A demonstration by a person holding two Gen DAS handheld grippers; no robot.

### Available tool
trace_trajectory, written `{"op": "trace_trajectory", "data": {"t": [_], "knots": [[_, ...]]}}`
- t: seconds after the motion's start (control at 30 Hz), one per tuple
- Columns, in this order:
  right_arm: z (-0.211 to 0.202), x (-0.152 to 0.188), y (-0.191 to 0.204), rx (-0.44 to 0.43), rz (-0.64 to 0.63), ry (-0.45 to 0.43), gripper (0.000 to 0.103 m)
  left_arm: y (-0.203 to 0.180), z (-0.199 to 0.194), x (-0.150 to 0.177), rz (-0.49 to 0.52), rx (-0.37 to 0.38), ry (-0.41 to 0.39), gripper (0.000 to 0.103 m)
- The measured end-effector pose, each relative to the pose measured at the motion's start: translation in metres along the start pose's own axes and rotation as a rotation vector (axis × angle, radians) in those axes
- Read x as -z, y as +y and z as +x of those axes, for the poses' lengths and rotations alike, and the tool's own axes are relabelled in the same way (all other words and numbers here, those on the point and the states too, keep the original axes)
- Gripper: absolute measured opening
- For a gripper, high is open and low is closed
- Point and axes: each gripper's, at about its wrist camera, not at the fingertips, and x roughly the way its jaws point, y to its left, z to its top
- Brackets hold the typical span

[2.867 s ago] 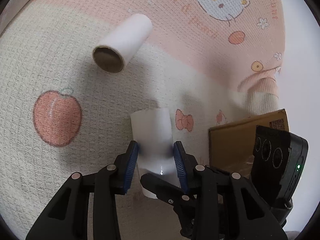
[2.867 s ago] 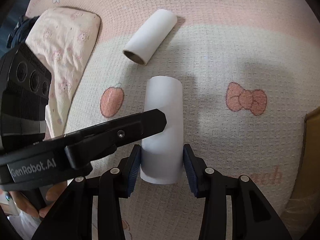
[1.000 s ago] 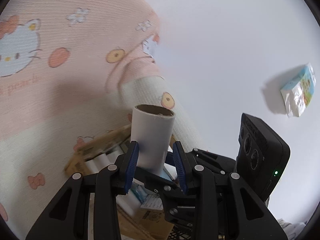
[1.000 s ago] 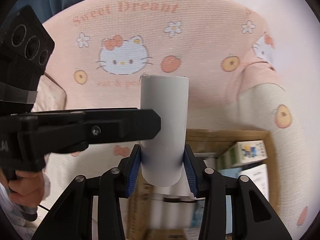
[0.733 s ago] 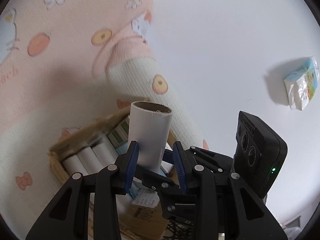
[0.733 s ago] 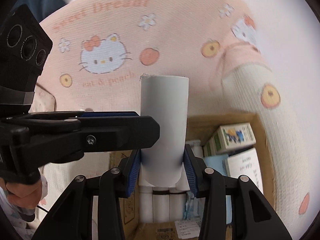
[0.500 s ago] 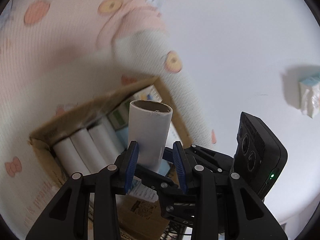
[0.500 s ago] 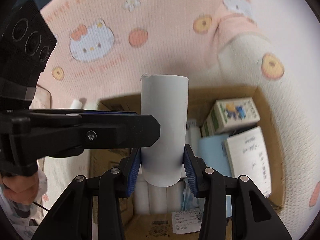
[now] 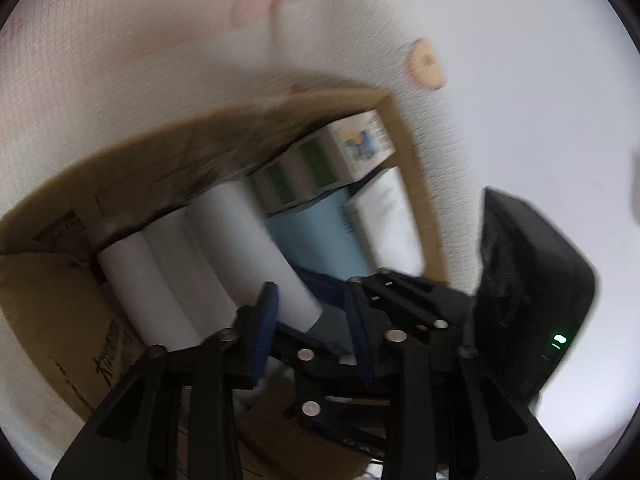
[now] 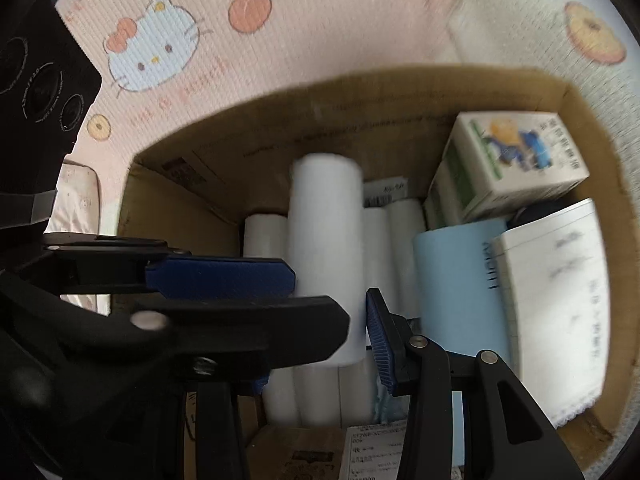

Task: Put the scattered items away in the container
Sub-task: 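Lower the tube into the box among the rolls and open the right gripper, then withdraw the right tool from the box toward the last tube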

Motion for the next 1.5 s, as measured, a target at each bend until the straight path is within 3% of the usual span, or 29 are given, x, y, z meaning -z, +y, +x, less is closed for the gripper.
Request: {"op": "trace_trajectory", "data": {"t": [0.23, 0.43, 0.7, 0.97, 1.07, 1.13, 1.2, 1.27, 1.43, 1.5], "knots": [[0.013, -0.001, 0.001, 0.037, -0.002, 0.017, 0.039, 0.003, -0.006, 0.000, -0.007, -0.057, -0.024, 0.016], [0.015, -0.002, -0.002, 0.062, 0.003, 0.003, 0.039, -0.004, -0.004, 0.001, 0.019, -0.156, -0.038, 0.018], [0.000, 0.009, -0.007, 0.028, -0.002, -0.083, 0.040, -0.004, -0.010, -0.003, -0.004, -0.145, -0.064, 0.019], [-0.016, 0.029, 0.000, 0.062, 0.014, -0.118, 0.040, -0.011, -0.039, 0.010, 0.078, -0.214, -0.208, 0.019], [-0.023, 0.037, 0.015, 0.118, -0.019, -0.135, 0.040, -0.011, -0.051, 0.018, 0.104, -0.182, -0.264, 0.019], [-0.026, 0.043, 0.029, 0.147, -0.050, -0.146, 0.040, -0.010, -0.061, 0.026, 0.119, -0.154, -0.321, 0.026], [-0.028, 0.048, 0.041, 0.166, -0.071, -0.152, 0.040, -0.010, -0.069, 0.033, 0.129, -0.150, -0.388, 0.041], [-0.029, 0.051, 0.052, 0.176, -0.071, -0.133, 0.041, -0.010, -0.076, 0.039, 0.120, -0.162, -0.440, 0.050], [-0.036, 0.030, 0.082, 0.210, -0.099, -0.129, 0.041, -0.011, -0.101, 0.053, 0.147, -0.199, -0.534, 0.057], [-0.039, 0.029, 0.094, 0.230, -0.118, -0.142, 0.047, -0.009, -0.110, 0.062, 0.161, -0.215, -0.572, 0.060]]}}
